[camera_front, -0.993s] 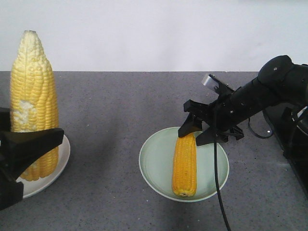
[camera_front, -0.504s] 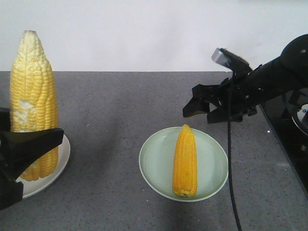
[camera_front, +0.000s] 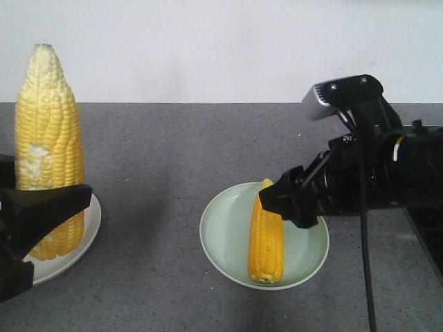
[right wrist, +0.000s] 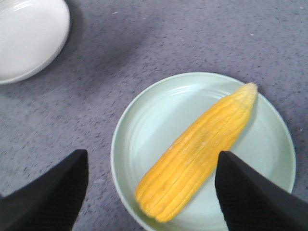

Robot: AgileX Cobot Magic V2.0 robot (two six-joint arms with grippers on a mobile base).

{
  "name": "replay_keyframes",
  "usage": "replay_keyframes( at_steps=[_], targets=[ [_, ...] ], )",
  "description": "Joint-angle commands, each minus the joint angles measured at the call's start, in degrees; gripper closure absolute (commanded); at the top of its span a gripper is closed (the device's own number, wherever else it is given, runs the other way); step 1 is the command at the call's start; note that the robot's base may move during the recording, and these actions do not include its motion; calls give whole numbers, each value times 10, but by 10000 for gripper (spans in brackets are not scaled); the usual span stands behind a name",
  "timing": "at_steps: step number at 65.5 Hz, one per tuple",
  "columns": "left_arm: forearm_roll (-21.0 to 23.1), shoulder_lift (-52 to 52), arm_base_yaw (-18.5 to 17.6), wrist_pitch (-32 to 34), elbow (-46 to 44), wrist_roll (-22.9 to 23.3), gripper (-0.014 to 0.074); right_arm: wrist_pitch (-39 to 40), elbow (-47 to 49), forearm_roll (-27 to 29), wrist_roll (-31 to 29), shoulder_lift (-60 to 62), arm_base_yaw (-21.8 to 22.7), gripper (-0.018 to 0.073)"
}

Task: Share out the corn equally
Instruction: 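Open the right gripper and lift it away from the cob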

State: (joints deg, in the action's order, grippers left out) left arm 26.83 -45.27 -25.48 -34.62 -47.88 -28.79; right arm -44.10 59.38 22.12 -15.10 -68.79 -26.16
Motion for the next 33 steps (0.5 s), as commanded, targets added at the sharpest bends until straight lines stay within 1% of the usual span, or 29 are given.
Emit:
replay_keyframes(
  at_steps=[1, 6, 15, 33],
  targets=[
    [16, 5, 0, 35, -16, 0, 359, 34, -7, -25, 23, 41, -24, 45],
    [16, 5, 0, 35, -16, 0, 359, 36, -23, -47, 39, 58, -34, 55],
    [16, 5, 0, 35, -16, 0, 359, 35, -53, -84, 68, 79, -39, 73],
    [16, 5, 0, 45, -16, 0, 359, 39, -68, -84, 67, 85, -39, 91]
  ],
)
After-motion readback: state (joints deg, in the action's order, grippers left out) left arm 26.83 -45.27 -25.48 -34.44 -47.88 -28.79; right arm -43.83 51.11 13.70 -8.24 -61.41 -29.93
